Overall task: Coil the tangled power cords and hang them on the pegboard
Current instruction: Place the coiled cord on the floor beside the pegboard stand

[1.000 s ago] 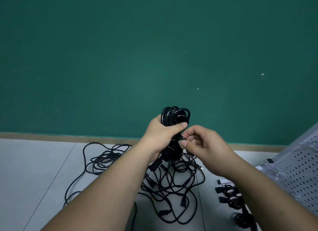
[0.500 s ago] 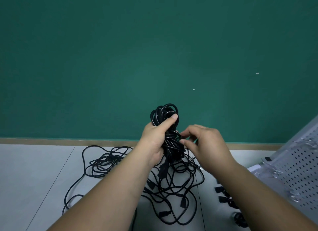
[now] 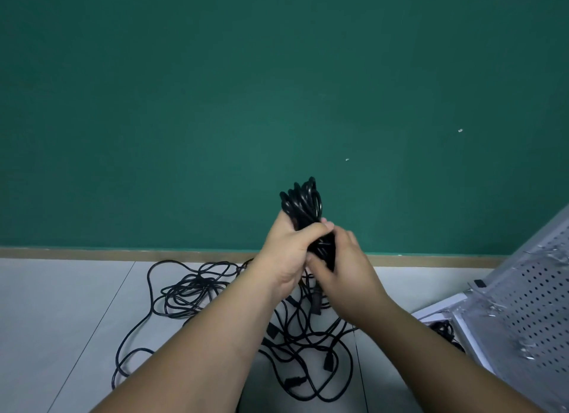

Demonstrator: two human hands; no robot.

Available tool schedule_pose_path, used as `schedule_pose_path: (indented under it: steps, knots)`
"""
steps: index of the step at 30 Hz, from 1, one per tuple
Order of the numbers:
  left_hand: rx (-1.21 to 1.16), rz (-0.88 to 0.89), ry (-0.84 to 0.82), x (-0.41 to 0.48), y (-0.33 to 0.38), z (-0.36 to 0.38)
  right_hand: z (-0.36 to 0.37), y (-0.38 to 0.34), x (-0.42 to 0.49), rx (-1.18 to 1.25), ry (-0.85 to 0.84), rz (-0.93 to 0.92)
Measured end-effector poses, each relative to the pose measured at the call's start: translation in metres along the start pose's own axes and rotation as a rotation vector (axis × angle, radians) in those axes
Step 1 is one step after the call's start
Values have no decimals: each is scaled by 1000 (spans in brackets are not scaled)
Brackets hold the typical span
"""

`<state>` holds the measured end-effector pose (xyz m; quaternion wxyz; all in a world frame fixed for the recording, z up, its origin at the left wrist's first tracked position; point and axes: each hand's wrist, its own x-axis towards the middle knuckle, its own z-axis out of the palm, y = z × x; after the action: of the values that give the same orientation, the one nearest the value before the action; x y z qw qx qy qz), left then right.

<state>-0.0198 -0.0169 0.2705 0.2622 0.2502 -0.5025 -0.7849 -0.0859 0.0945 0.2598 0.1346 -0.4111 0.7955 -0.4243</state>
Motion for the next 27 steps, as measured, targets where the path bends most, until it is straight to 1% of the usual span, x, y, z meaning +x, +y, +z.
schedule_pose_path:
  steps: [3,5,7,10,13,14,16,17,19,20,22,25,27]
  knots:
    - [81,-15,-47,-2,-5,10,-8,12,9,117,85,57]
    - [158,-83,-55,-8,-7,18,-5,14,7,196,128,108]
    - [180,-164,-94,-12,-12,24,-1,16,4,212,174,139]
    - [207,-213,-108,-13,-16,25,7,19,-7,217,256,160]
    - [265,-284,-129,-16,-35,27,22,35,-27,255,315,299]
    - [288,-321,-131,-20,-45,30,26,42,-34,304,323,375]
    - [393,-349,-128,-26,-70,33,32,54,-50,568,308,536]
    - [475,-352,-144,-28,-83,35,32,64,-61,668,278,588]
    - [601,-360,-168,-27,-99,28,35,78,-75,729,157,627]
    - [650,-384,-201,-25,-107,27,32,88,-83,729,104,645]
    - [757,-463,-307,-23,-118,27,23,109,-98,720,68,709]
    - [929,-563,-550,-24,-139,37,10,152,-128,870,185,849]
    - [1038,-574,-668,-27,-157,44,5,179,-151,880,315,950]
